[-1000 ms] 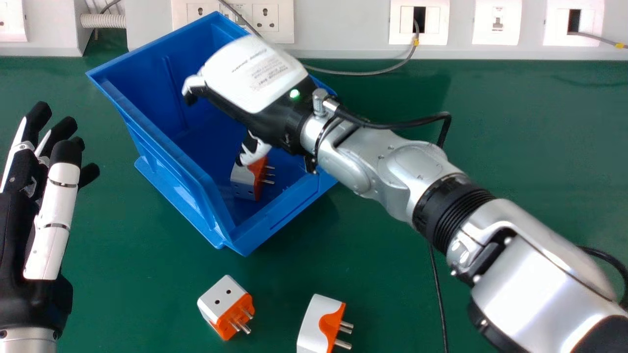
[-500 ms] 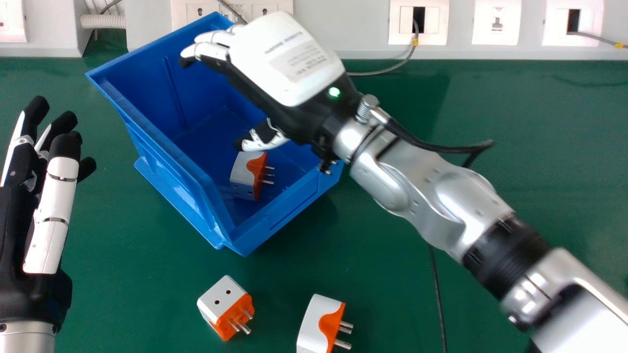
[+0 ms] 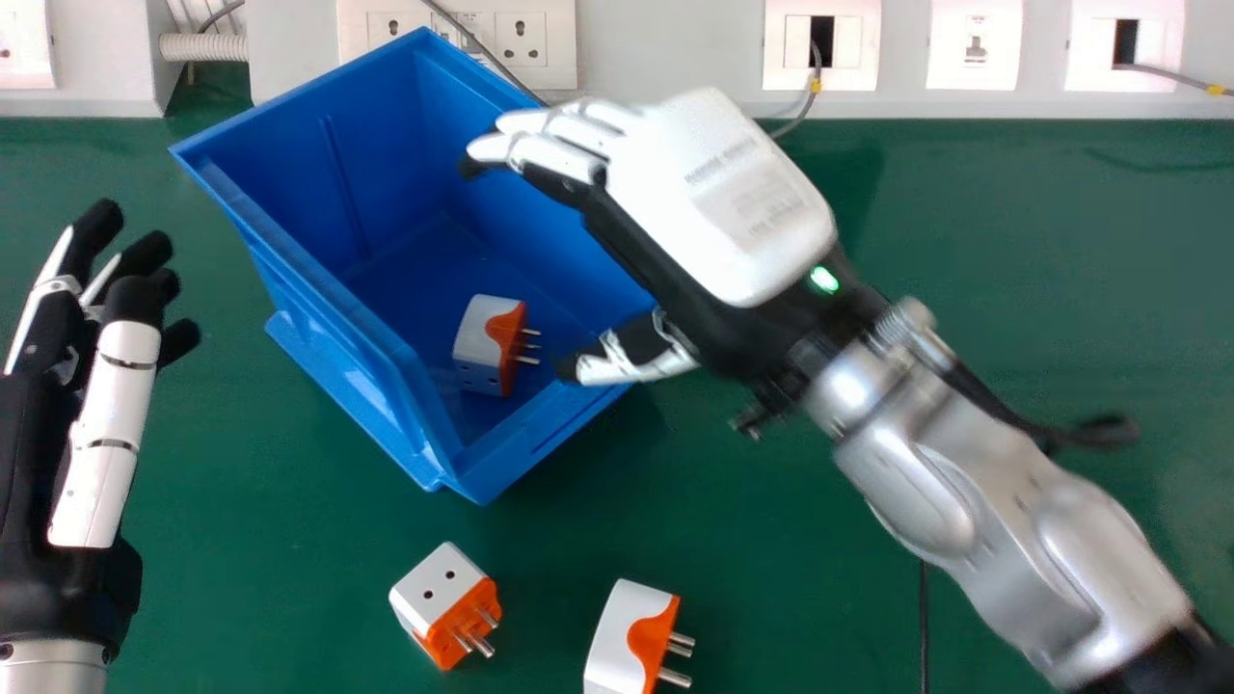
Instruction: Pick all objects and put in blue box
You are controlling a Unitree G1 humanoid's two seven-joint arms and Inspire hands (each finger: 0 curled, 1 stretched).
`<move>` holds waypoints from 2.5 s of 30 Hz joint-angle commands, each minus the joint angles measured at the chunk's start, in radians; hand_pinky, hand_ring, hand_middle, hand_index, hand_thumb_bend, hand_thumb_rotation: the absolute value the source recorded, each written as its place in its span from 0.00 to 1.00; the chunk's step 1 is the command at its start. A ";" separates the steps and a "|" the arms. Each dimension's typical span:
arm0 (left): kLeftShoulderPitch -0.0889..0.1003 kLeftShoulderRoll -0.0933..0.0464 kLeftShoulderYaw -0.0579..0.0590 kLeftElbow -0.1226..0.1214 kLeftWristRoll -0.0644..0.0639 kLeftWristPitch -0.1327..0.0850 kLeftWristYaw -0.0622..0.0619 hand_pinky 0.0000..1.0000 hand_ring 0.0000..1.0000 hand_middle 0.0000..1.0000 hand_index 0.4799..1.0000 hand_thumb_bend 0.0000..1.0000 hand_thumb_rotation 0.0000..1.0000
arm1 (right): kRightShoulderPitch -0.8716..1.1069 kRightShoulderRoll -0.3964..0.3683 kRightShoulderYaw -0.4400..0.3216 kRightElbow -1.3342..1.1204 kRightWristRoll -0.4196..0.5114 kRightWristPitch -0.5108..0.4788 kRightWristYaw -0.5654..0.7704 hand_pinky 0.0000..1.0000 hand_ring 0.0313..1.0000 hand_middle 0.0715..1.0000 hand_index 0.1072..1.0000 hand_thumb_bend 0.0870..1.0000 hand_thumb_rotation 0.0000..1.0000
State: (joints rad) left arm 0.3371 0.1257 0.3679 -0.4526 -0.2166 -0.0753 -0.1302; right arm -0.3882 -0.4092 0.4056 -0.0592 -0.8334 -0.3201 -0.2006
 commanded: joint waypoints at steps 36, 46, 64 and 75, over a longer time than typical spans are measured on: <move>0.035 0.001 -0.007 -0.056 -0.030 0.008 0.007 0.83 0.88 0.89 0.83 0.53 0.75 | 0.535 0.098 -0.178 -0.229 0.030 0.093 -0.014 0.58 0.74 0.76 0.70 0.78 0.00; 0.037 -0.003 -0.011 -0.072 -0.024 0.012 0.012 0.85 0.89 0.89 0.83 0.50 0.74 | 0.568 0.102 -0.195 -0.237 0.060 0.106 0.001 0.58 0.73 0.76 0.70 0.78 0.00; 0.047 -0.015 -0.003 -0.057 -0.017 -0.005 0.014 0.87 0.90 0.90 0.84 0.50 0.74 | 0.506 0.109 -0.247 -0.167 0.072 0.175 -0.001 0.60 0.75 0.79 0.74 0.76 0.01; 0.073 -0.016 0.015 -0.012 -0.029 -0.065 -0.014 0.92 0.94 0.93 0.91 0.48 0.75 | 0.371 0.093 -0.267 -0.076 0.106 0.239 0.060 0.65 0.80 0.85 0.80 0.78 0.09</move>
State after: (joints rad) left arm 0.4069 0.1066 0.3720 -0.4586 -0.2375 -0.1070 -0.1401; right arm 0.0192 -0.3048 0.1528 -0.1356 -0.7416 -0.0918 -0.1489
